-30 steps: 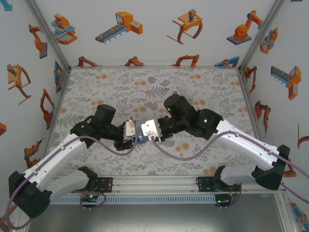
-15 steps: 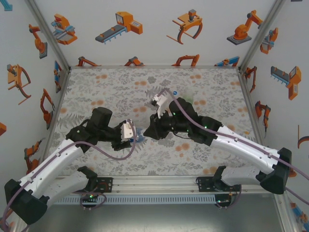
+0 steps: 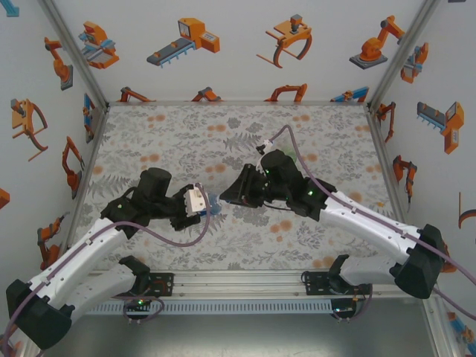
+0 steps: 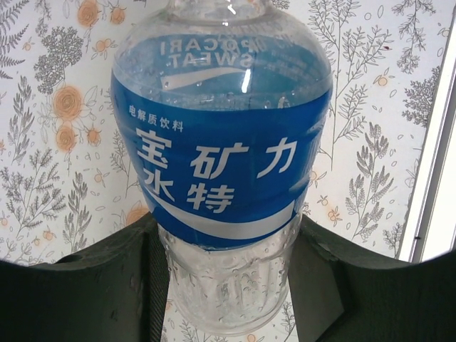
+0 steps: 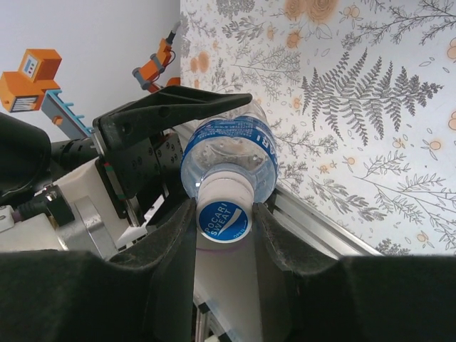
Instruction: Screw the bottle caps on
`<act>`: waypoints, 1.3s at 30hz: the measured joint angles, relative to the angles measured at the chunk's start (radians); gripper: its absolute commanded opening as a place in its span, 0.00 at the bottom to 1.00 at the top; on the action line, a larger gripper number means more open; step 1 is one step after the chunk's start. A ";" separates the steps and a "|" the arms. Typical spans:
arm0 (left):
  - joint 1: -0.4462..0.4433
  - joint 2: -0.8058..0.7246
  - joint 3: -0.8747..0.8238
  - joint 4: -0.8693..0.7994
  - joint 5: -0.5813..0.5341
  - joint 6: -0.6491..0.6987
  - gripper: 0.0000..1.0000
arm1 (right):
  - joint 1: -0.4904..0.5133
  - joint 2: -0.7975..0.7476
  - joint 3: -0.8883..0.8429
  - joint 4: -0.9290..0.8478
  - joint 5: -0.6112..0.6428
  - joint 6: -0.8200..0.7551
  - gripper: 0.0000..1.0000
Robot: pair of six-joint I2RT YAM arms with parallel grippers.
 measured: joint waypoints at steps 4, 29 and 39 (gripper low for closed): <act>-0.003 0.000 0.003 0.074 0.032 -0.005 0.00 | -0.010 0.000 0.025 -0.013 -0.020 -0.115 0.59; -0.003 0.003 0.011 0.148 0.149 0.012 0.00 | -0.035 -0.081 0.158 -0.164 -0.393 -1.648 0.46; -0.003 0.005 0.015 0.137 0.167 0.021 0.00 | -0.020 -0.059 0.158 -0.149 -0.397 -1.734 0.33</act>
